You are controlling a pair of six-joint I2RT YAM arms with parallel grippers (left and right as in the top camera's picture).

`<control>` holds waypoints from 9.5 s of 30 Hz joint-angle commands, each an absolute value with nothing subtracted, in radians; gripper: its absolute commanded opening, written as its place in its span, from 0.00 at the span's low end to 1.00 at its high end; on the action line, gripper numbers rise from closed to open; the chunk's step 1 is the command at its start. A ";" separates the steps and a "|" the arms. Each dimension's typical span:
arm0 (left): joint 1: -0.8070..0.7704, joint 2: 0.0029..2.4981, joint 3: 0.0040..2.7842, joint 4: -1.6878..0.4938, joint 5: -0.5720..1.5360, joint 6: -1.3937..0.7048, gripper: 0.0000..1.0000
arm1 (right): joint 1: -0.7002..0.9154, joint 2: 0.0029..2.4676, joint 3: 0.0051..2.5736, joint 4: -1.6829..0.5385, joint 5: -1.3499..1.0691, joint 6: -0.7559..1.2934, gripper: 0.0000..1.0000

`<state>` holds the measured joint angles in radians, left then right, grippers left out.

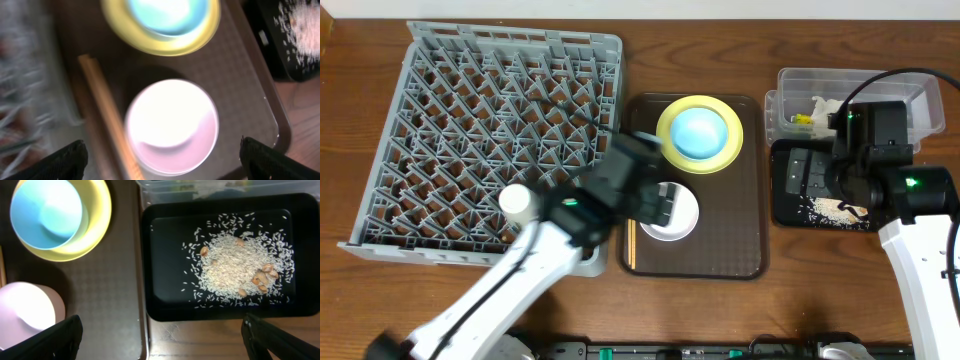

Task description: Sort waste into correct bins and load items into the dishwasher

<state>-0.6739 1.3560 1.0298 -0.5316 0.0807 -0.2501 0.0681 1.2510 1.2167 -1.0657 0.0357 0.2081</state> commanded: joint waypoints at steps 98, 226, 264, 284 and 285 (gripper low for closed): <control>0.411 1.811 1.246 -0.427 1.489 -0.281 0.06 | 0.063 1.242 1.229 -1.086 0.059 0.228 0.99; 0.237 1.510 1.242 -0.409 1.245 -0.170 0.06 | 0.063 1.242 1.229 -1.089 0.044 0.220 0.99; 0.441 1.898 1.242 -0.349 1.571 -0.602 0.06 | 0.063 1.242 1.229 -1.089 0.044 0.220 0.99; 0.409 1.899 1.242 -0.258 1.514 -0.709 0.06 | 0.063 1.242 1.229 -1.094 0.044 0.220 0.99; 0.411 1.899 1.242 -0.240 1.514 -0.709 0.06 | 0.063 1.242 1.229 -1.093 0.044 0.220 0.99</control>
<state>0.4038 1.8839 1.2377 -0.2653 1.5463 -0.7040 0.0677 1.2507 1.2167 -1.0893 0.0414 0.2195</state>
